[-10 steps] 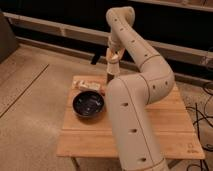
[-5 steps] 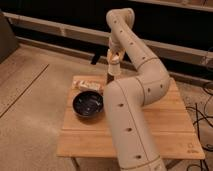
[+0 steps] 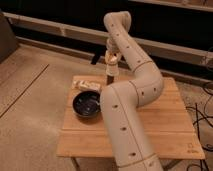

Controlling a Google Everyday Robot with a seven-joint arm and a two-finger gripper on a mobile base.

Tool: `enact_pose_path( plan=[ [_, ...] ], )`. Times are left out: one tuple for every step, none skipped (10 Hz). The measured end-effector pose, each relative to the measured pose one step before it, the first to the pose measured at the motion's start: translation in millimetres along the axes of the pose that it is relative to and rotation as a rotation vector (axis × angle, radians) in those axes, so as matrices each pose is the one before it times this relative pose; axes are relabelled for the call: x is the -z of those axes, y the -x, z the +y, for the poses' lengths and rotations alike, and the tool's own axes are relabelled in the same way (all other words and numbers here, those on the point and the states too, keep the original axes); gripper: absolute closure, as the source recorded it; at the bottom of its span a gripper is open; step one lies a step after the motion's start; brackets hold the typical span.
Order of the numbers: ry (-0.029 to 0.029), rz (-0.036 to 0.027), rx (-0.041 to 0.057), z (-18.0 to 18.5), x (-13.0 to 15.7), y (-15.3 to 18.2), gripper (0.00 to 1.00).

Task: Place the ceramic cup over the eraser

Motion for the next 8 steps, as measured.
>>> enact_pose_path(
  plan=[
    [-0.00037,-0.00575,-0.00109,-0.99,0.08,1.12,1.00],
    [-0.00024,-0.00110,-0.00112,-0.67,0.15,-0.01,1.00],
    [0.00032,0.00133,-0.00103,-0.54,-0.77,-0.59,1.00],
    [0.00135,0.00244,-0.00060,-0.01,-0.73,-0.74,1.00],
    [0.00243,0.00270,0.00009,0.74,-1.41,-0.52,1.00],
    [0.00244,0.00289,-0.00039,1.00,-1.35,-0.44,1.00],
    [0.00448,0.00439,0.00098,2.07,-2.34,-0.47,1.00],
    [0.00385,0.00549,0.00148,1.92,-2.91,-0.70,1.00]
  ],
)
